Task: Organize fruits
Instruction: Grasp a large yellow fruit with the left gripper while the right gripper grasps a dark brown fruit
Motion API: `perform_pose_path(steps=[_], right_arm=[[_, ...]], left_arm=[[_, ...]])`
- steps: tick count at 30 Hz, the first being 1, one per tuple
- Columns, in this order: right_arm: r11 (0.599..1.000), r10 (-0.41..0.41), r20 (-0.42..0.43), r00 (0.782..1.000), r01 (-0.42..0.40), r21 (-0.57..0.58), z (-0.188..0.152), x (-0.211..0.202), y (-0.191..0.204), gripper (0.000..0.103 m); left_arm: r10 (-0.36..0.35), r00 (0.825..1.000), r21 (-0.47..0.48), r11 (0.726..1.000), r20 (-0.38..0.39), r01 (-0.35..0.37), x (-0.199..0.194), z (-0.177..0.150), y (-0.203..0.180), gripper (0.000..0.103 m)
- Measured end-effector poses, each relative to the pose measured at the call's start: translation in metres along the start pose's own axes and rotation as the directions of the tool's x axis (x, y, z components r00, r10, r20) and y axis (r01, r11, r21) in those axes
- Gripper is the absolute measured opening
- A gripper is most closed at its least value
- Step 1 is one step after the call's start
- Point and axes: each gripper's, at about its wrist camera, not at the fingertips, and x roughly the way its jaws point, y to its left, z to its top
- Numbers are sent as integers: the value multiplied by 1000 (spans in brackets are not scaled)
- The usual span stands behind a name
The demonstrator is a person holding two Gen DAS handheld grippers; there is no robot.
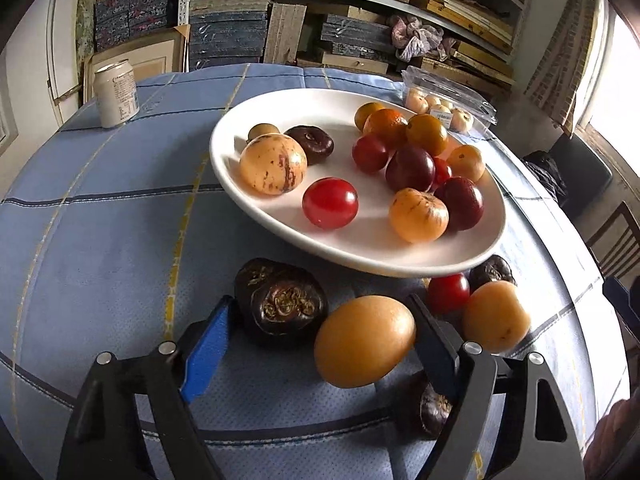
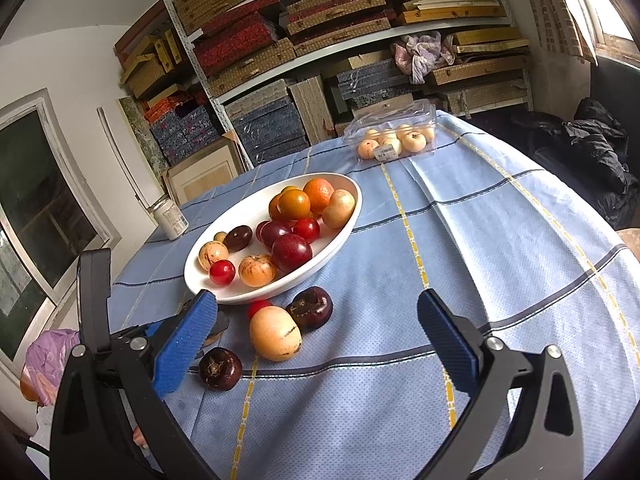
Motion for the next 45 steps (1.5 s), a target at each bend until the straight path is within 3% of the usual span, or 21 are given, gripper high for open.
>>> perform_pose_path(steps=[5,17,19,21,24,31,34,35,37,42,45], right_arm=[[1000,2,-5,1000,-2,1,-1,1,-1,98],[1000,10,-22,1000,-10,-1,0,2,-2,98],[1000,11,-24,1000,-11,-4,-1,3,-1,98],[1000,11,-26,1000,-11,-7,-1,3,-1,98],[1000,14,-30,999,-14,-14,-1,3,0,98],[999,8,-46,999,-10,-38,-3,6,5,98],[999,8,-44,999,-10,-37,-3,6,5,98],[999,8,-44,999,-10,-38,-3,6,5,98],[999,10,-45,999,-12,-41,-4,6,6,98],[998,21,-43,999,-23,-55,-5,6,9,98],[995,39,-61,997,-44,-84,-6,6,15,98]], left_arm=[[29,999,56,998,-15,-28,0,-5,-9,85],[50,999,59,997,-18,-49,-12,-16,-6,77],[52,999,66,997,-13,-51,-15,-18,-4,71],[49,999,76,996,-12,-48,-18,-20,-4,57],[71,997,105,992,-13,-69,-18,-23,-5,50],[47,999,94,995,-17,-45,-20,-25,-2,52],[32,999,75,997,-14,-31,-22,-26,2,62],[31,999,65,997,-10,-30,-23,-26,4,61],[28,1000,63,998,-7,-28,-23,-26,5,46],[45,999,77,996,-1,-45,-26,-29,3,47],[75,996,63,995,49,-78,-41,-31,9,47]])
